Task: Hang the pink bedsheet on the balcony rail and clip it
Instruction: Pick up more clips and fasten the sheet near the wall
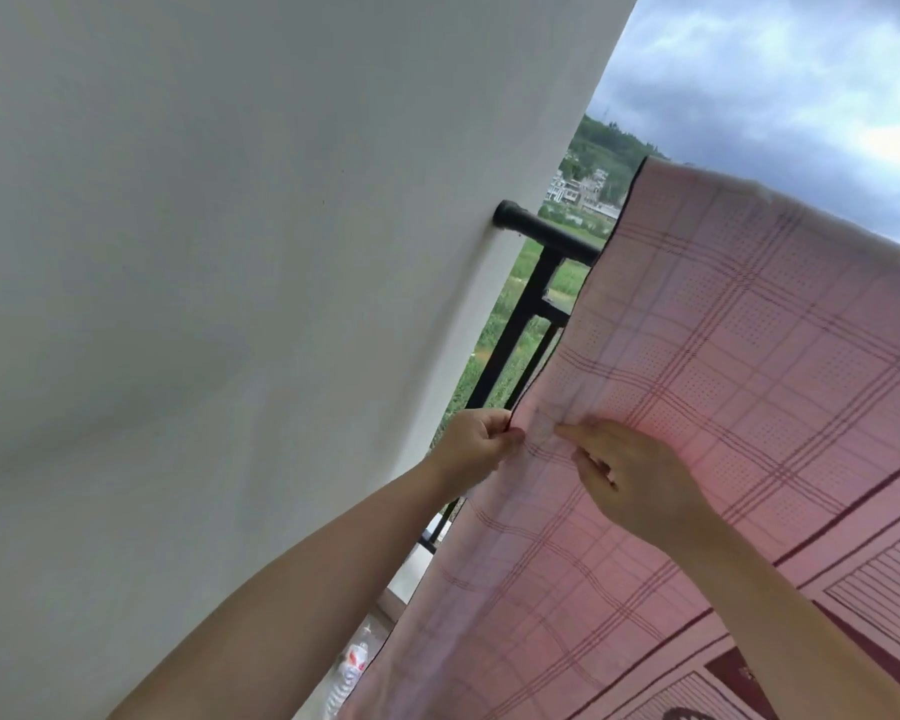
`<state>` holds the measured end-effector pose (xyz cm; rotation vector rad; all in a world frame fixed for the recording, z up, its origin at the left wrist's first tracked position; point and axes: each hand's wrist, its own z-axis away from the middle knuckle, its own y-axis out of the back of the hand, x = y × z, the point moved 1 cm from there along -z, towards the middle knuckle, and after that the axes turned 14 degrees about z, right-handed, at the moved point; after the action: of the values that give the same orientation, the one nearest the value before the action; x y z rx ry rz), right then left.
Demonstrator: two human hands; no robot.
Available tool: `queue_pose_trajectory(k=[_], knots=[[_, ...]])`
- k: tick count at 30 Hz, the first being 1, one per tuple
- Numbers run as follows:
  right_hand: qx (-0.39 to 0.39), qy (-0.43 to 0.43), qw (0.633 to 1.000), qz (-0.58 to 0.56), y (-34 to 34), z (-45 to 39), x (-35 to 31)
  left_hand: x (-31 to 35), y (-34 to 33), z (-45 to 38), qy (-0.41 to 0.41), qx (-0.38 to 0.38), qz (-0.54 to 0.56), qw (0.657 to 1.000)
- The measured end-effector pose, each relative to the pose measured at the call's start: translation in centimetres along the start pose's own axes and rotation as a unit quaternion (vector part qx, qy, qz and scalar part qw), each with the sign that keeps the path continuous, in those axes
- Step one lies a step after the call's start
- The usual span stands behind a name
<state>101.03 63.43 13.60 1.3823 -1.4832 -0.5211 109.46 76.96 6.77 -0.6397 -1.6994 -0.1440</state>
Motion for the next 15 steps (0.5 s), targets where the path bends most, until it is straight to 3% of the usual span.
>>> queue_pose_trajectory(k=[3,7,11,15], knots=[[0.000,0.009,1.000,0.007,0.3,-0.3,-0.3,-0.2,-0.7,-0.2,-0.050,0.043,-0.112,0.992],[-0.004,0.020,1.000,0.007,0.6,-0.5,-1.0,-0.9,-1.0,-0.2,-0.080,0.095,-0.100,0.987],[0.010,0.032,0.999,0.002,0.9,-1.0,-1.2,-0.8,0.7,0.2,-0.090,0.002,-0.032,0.995],[0.011,0.040,0.999,-0.004,0.7,-0.8,-1.2,-0.6,1.2,0.1,-0.119,-0.039,-0.117,0.985]])
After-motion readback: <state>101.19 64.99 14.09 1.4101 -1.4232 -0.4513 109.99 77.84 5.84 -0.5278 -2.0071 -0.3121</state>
